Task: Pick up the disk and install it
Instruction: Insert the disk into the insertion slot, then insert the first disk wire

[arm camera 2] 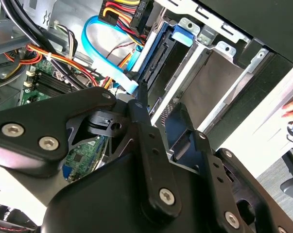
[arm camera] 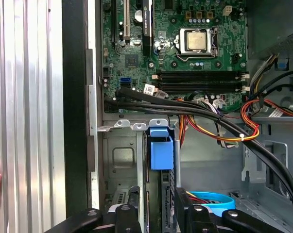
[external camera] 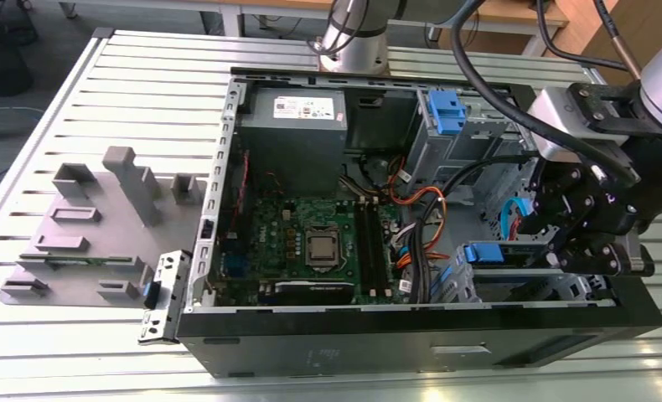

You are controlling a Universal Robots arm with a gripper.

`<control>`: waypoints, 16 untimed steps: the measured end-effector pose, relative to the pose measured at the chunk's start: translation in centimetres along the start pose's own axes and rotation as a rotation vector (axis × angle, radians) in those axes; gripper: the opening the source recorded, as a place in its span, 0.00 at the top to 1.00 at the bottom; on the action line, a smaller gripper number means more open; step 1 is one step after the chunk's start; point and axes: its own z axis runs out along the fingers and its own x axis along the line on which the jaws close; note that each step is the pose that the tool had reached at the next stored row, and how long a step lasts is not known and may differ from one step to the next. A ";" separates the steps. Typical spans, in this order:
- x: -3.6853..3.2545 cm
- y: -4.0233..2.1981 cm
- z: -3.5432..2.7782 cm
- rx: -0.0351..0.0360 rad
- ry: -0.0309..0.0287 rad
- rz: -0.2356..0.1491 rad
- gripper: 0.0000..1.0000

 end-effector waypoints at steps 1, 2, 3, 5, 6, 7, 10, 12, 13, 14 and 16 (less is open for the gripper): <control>-0.01 0.00 -0.10 0.0000 0.0001 0.000 0.58; -0.01 0.00 -0.14 0.0000 -0.0001 0.000 0.58; -0.01 0.00 -0.13 0.0000 -0.0003 0.000 0.58; -0.01 0.00 -0.40 0.0000 -0.0002 0.000 0.58; -0.02 0.01 -0.68 0.0000 -0.0001 0.000 0.58; -0.02 0.01 -0.69 0.0000 -0.0001 0.000 0.58; -0.02 0.01 -0.70 0.0000 -0.0002 0.000 0.58; -0.02 0.01 -0.71 0.0000 -0.0001 0.000 0.58; -0.02 0.01 -0.77 0.0000 0.0004 0.000 0.58; -0.03 0.01 -0.78 0.0000 0.0001 0.000 0.58; -0.03 0.01 -0.77 0.0000 -0.0002 0.000 0.58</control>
